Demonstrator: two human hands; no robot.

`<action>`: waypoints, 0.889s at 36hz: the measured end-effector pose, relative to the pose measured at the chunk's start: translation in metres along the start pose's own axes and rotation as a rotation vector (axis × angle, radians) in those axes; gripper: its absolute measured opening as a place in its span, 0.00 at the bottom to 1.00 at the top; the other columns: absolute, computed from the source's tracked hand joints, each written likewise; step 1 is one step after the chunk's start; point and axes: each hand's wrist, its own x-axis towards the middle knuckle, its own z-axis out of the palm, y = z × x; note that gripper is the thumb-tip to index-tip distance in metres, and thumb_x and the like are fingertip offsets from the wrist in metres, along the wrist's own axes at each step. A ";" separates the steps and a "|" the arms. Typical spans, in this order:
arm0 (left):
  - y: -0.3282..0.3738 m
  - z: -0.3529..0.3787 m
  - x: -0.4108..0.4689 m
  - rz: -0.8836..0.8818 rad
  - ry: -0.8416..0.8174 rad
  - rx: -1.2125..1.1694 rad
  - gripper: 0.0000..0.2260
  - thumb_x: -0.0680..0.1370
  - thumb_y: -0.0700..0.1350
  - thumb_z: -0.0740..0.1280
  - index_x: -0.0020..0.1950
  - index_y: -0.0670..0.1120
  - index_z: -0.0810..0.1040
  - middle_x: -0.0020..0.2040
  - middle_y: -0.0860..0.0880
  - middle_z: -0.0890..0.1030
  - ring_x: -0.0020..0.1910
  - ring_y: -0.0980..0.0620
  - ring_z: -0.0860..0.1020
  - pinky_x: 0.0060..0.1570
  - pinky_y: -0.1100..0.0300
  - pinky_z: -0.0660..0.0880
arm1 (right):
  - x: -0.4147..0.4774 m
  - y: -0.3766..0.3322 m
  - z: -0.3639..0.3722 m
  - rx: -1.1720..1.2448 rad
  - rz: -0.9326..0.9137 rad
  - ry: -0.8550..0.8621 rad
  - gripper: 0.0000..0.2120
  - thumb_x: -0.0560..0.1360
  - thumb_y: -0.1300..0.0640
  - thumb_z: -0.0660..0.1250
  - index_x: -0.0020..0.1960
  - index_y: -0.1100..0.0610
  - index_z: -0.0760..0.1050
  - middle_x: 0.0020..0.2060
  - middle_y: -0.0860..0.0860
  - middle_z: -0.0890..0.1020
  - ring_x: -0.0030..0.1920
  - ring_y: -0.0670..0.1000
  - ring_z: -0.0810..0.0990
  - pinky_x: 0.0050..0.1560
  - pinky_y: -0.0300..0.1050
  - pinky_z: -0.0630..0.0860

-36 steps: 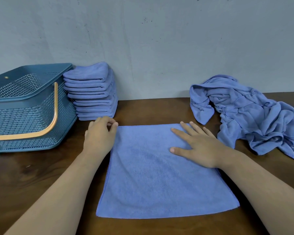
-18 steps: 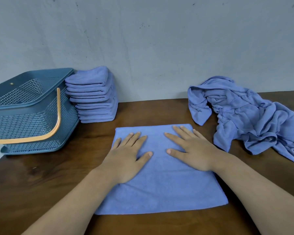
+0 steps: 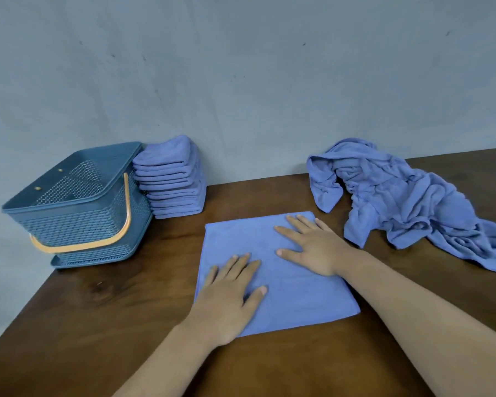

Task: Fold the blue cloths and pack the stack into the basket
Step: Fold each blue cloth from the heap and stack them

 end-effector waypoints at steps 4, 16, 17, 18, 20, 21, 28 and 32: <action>-0.019 -0.002 -0.014 -0.010 -0.020 0.072 0.30 0.84 0.70 0.45 0.85 0.66 0.40 0.84 0.62 0.36 0.82 0.61 0.32 0.83 0.52 0.36 | -0.003 -0.003 -0.005 -0.021 -0.006 -0.033 0.38 0.77 0.20 0.41 0.83 0.32 0.40 0.85 0.42 0.38 0.84 0.48 0.35 0.83 0.58 0.39; -0.017 -0.004 -0.016 -0.011 -0.040 0.091 0.32 0.83 0.72 0.44 0.85 0.64 0.37 0.85 0.57 0.35 0.83 0.55 0.32 0.82 0.50 0.35 | -0.078 -0.094 0.006 -0.039 0.092 -0.004 0.33 0.85 0.31 0.44 0.86 0.41 0.44 0.86 0.48 0.43 0.85 0.54 0.41 0.83 0.60 0.46; -0.017 -0.004 -0.016 -0.010 -0.044 0.090 0.33 0.83 0.72 0.44 0.85 0.64 0.37 0.85 0.57 0.34 0.83 0.55 0.32 0.82 0.49 0.35 | -0.088 -0.099 0.011 -0.030 0.122 0.019 0.33 0.84 0.31 0.43 0.86 0.40 0.42 0.86 0.47 0.41 0.85 0.54 0.39 0.83 0.60 0.45; -0.018 -0.004 -0.016 -0.008 -0.048 0.091 0.33 0.83 0.72 0.44 0.85 0.64 0.37 0.85 0.57 0.34 0.83 0.55 0.32 0.82 0.49 0.35 | -0.096 -0.101 0.016 -0.023 0.148 0.051 0.33 0.84 0.30 0.43 0.85 0.39 0.40 0.85 0.47 0.40 0.85 0.54 0.37 0.83 0.60 0.44; -0.019 -0.004 -0.016 -0.004 -0.051 0.092 0.34 0.82 0.74 0.44 0.84 0.64 0.37 0.85 0.57 0.34 0.83 0.55 0.31 0.82 0.48 0.35 | -0.111 -0.103 0.022 -0.031 0.186 0.094 0.34 0.83 0.28 0.42 0.85 0.38 0.37 0.85 0.47 0.37 0.84 0.54 0.35 0.84 0.60 0.43; -0.019 -0.005 -0.016 -0.002 -0.054 0.091 0.35 0.81 0.75 0.44 0.84 0.64 0.37 0.85 0.57 0.34 0.83 0.55 0.31 0.83 0.48 0.36 | -0.117 -0.102 0.024 -0.031 0.203 0.099 0.34 0.83 0.27 0.42 0.84 0.37 0.36 0.85 0.47 0.36 0.84 0.53 0.34 0.84 0.59 0.42; -0.023 -0.006 -0.020 -0.022 -0.065 0.108 0.38 0.77 0.80 0.42 0.83 0.67 0.35 0.84 0.57 0.32 0.83 0.51 0.30 0.83 0.46 0.37 | -0.124 -0.100 0.032 -0.003 0.242 0.092 0.36 0.80 0.24 0.39 0.84 0.36 0.34 0.84 0.48 0.34 0.83 0.51 0.30 0.83 0.56 0.37; -0.020 -0.008 -0.024 -0.075 -0.059 0.096 0.39 0.77 0.80 0.42 0.83 0.66 0.35 0.85 0.55 0.33 0.83 0.48 0.31 0.83 0.42 0.38 | -0.130 -0.100 0.035 0.010 0.327 0.105 0.42 0.76 0.20 0.37 0.84 0.37 0.35 0.84 0.49 0.34 0.83 0.52 0.30 0.84 0.57 0.40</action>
